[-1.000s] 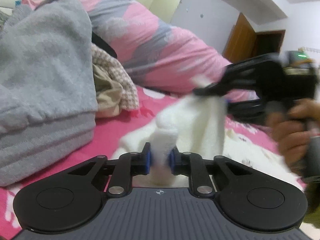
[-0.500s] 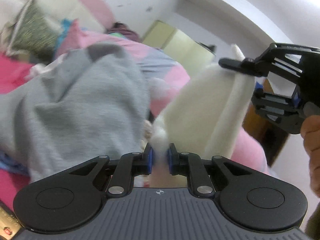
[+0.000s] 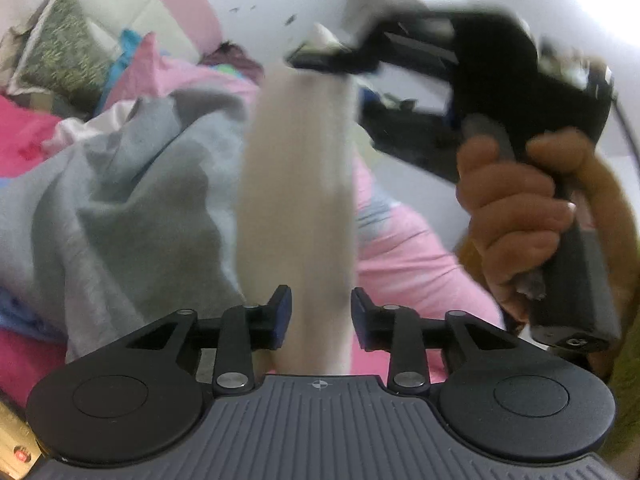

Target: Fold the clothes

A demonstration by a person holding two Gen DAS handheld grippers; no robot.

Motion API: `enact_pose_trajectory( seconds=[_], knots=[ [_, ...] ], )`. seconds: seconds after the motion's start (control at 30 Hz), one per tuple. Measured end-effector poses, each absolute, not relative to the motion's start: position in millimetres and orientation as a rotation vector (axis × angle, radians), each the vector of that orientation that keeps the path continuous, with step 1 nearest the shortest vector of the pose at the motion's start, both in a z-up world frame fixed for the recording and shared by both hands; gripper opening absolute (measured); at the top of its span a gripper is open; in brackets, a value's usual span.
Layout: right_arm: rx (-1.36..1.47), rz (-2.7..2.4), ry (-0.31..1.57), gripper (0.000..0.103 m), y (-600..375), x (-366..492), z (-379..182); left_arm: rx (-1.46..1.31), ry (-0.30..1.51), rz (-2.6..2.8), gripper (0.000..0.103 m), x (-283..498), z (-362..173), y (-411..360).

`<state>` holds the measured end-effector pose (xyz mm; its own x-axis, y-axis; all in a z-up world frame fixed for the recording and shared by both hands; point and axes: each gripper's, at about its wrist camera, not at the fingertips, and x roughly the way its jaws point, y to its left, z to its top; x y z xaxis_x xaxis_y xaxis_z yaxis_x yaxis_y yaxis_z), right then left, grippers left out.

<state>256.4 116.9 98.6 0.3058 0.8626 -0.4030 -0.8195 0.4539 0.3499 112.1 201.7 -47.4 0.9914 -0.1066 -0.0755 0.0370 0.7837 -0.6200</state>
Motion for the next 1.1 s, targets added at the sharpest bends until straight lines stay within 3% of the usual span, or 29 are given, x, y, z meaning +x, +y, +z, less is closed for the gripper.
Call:
enact_pose_trajectory(
  seconds=[0.13, 0.2, 0.23, 0.3, 0.43, 0.8, 0.97, 1.1],
  knots=[
    [-0.129, 1.201, 0.645, 0.022, 159.4, 253.0, 81.9, -0.758, 0.128, 0.014, 0.034, 115.0, -56.3, 213.9],
    [-0.224, 1.254, 0.642, 0.039, 172.2, 245.4, 79.6, -0.795, 0.13, 0.057, 0.034, 113.8, -59.8, 218.3],
    [-0.271, 1.285, 0.635, 0.055, 177.3, 240.4, 79.4, -0.807, 0.133, 0.081, 0.035, 114.1, -61.4, 219.4],
    [-0.322, 1.316, 0.563, 0.068, 176.3, 229.5, 82.8, -0.837, 0.143, 0.122, 0.035, 114.2, -64.9, 223.1],
    [-0.245, 1.261, 0.456, 0.074, 155.8, 234.1, 94.0, -0.88, 0.138, 0.168, 0.034, 108.2, -67.5, 230.3],
    [-0.329, 1.172, 0.549, 0.062, 169.5, 264.0, 61.3, -0.942, -0.074, 0.326, 0.034, 75.1, -60.9, 244.9],
    [-0.44, 1.155, 0.583, 0.048, 174.4, 258.0, 35.5, -0.995, -0.081, 0.376, 0.03, 75.9, -64.7, 262.7],
    [-0.55, 1.137, 0.585, 0.036, 172.1, 245.0, 14.7, -0.994, -0.079, 0.4, 0.021, 73.4, -65.9, 259.4]
  ],
)
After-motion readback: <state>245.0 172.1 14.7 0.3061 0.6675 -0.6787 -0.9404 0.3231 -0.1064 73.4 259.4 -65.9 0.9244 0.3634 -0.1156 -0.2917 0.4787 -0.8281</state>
